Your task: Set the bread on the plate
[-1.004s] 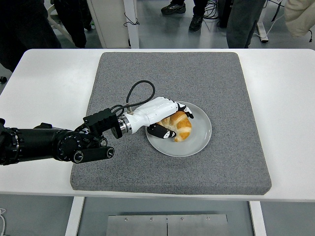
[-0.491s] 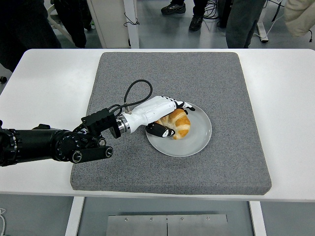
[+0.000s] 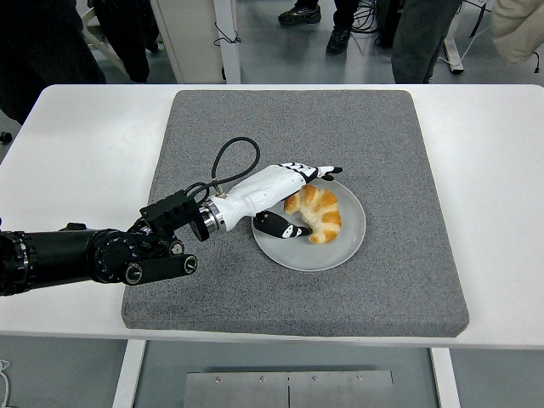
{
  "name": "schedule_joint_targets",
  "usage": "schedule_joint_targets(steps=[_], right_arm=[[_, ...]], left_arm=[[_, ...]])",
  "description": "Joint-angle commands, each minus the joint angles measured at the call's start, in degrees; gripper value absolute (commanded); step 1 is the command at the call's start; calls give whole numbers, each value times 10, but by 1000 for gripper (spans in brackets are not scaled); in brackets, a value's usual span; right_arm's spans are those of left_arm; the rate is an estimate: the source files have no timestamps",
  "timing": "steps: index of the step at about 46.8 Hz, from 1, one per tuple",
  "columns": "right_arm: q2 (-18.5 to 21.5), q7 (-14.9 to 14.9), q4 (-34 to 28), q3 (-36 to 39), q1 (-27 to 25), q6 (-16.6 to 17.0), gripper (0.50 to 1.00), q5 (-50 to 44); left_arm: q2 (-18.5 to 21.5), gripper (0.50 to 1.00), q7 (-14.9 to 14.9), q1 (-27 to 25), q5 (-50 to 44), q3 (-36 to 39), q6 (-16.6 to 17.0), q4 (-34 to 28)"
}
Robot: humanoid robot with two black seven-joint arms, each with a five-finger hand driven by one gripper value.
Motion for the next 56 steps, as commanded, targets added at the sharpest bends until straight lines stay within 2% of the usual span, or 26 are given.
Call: schedule_joint_targets(steps=[1, 13, 25, 29, 38, 49, 56], right_arm=[[0, 0, 0, 0, 0, 0, 1000, 0], [0, 0, 1, 0, 0, 0, 1000, 0], [0, 0, 1, 0, 0, 0, 1000, 0], [0, 0, 1, 0, 0, 0, 1000, 0], [0, 0, 2, 0, 0, 0, 1000, 0], [0, 0, 2, 0, 0, 0, 1000, 0], [0, 0, 2, 0, 0, 0, 1000, 0]], left_arm=[[0, 913, 0, 1, -2, -6, -1, 0], [1, 948, 3, 2, -53, -63, -6, 0], [22, 958, 4, -4, -166, -139, -20, 5], [35, 960, 5, -5, -191, -180, -47, 15], [48, 961, 10, 3, -233, -301, -139, 47], [50, 963, 9, 21, -276, -355, -170, 77], [51, 963, 9, 30, -346, -386, -213, 104]])
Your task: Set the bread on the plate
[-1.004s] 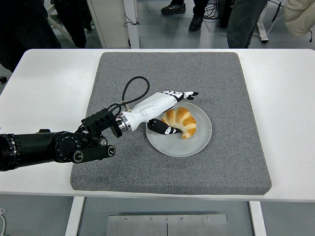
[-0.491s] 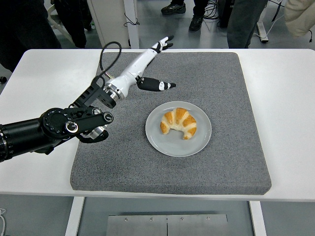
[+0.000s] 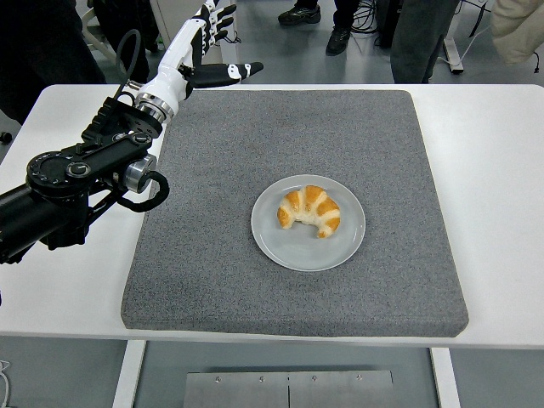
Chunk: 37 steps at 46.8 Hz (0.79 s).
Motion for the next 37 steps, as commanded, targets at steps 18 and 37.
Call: schedule_joint_targets(steps=[18, 37], right_arm=[[0, 0, 1, 0, 0, 0, 1000, 1], [0, 0, 1, 0, 0, 0, 1000, 0]], left_arm=[[-2, 963, 6, 45, -111, -80, -115, 93], [-12, 963, 2, 81, -111, -100, -138, 135]])
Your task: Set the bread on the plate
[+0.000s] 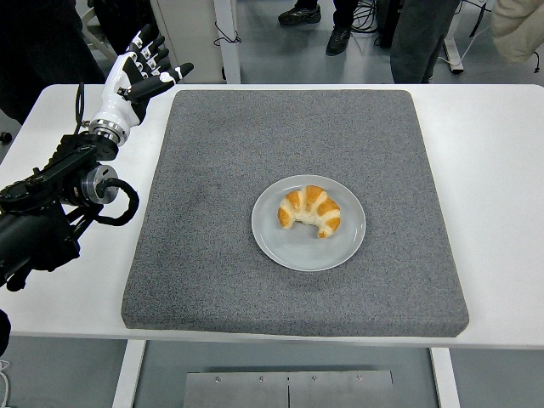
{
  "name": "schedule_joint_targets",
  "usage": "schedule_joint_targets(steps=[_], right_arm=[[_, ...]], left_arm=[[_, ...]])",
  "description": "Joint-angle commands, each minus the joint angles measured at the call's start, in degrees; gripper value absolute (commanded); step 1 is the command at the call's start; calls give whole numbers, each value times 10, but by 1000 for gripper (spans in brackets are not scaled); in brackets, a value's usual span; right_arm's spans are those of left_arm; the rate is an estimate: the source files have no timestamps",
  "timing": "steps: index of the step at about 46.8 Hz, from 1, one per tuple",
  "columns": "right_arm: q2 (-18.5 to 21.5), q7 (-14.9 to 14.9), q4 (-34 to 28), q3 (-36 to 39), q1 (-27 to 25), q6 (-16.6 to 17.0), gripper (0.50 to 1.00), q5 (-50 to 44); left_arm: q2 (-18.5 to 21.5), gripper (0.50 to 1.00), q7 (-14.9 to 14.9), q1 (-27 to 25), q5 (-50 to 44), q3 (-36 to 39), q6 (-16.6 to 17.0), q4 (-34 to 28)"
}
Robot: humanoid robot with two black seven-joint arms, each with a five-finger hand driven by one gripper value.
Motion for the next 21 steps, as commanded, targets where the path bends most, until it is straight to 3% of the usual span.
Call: schedule_joint_targets(steps=[1, 21], right_arm=[[0, 0, 0, 0, 0, 0, 1000, 0], [0, 0, 2, -1, -1, 0, 1000, -1]], left_arm=[[-1, 963, -2, 7, 0, 2, -1, 0], [-8, 963, -4, 12, 1, 1, -1, 0]])
